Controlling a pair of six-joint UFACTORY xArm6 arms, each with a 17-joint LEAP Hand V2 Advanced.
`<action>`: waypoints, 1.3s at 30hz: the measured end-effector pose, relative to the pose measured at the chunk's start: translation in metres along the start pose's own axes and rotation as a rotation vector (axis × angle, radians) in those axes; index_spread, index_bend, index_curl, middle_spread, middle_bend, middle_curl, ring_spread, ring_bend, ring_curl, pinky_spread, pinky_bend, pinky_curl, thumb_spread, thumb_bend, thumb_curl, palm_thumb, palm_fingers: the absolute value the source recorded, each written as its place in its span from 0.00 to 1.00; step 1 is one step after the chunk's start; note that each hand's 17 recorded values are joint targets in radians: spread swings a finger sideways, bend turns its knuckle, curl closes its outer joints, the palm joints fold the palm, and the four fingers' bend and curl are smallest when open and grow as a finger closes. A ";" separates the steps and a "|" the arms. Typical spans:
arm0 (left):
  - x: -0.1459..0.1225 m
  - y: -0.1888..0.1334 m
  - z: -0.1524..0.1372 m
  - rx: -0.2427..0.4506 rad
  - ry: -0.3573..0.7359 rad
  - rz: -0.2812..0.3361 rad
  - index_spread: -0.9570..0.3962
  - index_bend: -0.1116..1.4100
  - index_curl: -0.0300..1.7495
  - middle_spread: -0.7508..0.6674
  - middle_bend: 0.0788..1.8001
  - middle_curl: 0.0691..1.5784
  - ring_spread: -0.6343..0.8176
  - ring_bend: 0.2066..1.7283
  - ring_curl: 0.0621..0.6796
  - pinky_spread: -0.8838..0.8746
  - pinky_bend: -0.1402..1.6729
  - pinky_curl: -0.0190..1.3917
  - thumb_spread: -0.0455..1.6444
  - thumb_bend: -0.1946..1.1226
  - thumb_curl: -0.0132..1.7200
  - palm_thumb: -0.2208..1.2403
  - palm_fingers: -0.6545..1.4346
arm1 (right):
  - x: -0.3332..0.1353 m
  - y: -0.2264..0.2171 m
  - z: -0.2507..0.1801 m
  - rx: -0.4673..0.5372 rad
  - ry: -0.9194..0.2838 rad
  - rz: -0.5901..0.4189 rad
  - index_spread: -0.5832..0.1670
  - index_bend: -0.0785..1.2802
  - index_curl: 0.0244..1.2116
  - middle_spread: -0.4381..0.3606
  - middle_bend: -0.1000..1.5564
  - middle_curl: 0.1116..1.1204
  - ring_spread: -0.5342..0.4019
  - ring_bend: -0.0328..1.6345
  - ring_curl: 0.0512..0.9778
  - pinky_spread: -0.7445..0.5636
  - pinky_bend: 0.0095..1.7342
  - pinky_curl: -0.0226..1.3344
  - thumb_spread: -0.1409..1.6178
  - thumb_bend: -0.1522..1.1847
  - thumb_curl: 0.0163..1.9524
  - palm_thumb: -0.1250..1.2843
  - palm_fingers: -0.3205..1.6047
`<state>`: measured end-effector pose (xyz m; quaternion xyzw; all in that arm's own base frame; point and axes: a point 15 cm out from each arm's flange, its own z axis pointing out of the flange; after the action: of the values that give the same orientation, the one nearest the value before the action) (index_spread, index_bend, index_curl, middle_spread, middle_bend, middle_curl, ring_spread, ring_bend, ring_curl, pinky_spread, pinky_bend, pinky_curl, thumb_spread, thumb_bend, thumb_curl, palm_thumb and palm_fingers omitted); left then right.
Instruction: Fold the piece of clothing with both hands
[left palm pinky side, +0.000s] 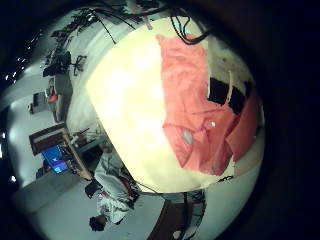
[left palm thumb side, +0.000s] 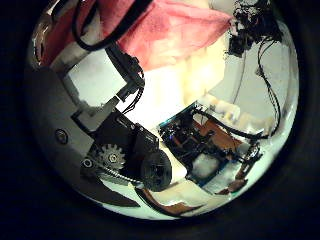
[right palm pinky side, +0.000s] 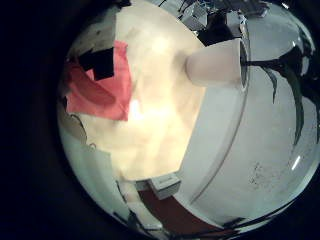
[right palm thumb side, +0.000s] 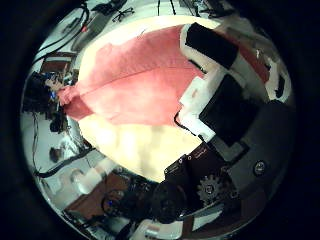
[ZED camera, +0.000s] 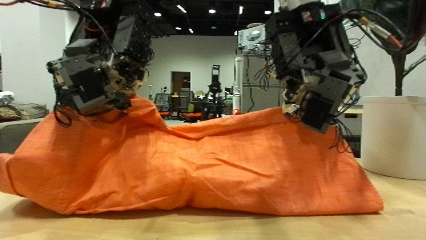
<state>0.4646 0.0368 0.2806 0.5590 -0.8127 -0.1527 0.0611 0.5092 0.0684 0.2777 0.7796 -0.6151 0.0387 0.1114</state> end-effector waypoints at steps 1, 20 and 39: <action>-0.002 -0.008 0.002 0.000 0.003 -0.005 0.31 0.19 0.85 0.06 0.40 0.69 0.10 0.66 0.78 0.05 0.44 0.47 0.57 0.13 0.38 0.71 0.75 | 0.000 -0.009 0.003 -0.002 0.000 0.002 0.43 0.84 0.65 0.38 0.86 0.57 0.35 0.84 0.65 0.37 0.72 0.58 0.83 0.11 0.26 0.81 0.76; -0.051 -0.115 0.051 0.122 0.012 -0.228 0.36 0.13 0.76 0.14 0.24 0.65 0.12 0.62 0.82 0.10 0.47 0.55 0.62 0.12 0.34 0.63 0.49 | 0.003 -0.103 0.089 0.073 -0.018 0.140 0.41 0.78 0.62 0.37 0.82 0.53 0.33 0.82 0.62 0.34 0.70 0.57 0.86 0.10 0.20 0.68 0.76; -0.081 -0.114 -0.002 0.351 0.103 -0.399 0.79 0.16 0.36 0.81 0.03 0.28 0.75 0.22 0.37 0.76 0.26 0.37 0.77 0.13 0.19 0.36 0.24 | 0.060 -0.121 -0.010 0.390 -0.077 0.268 0.22 0.42 0.50 0.29 0.55 0.40 0.30 0.62 0.42 0.40 0.47 0.39 0.95 0.11 0.11 0.50 0.31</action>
<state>0.5967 0.0742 0.2519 0.7172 -0.6963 0.0101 -0.0265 0.6414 0.0401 0.2836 0.6985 -0.6979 0.1414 -0.0712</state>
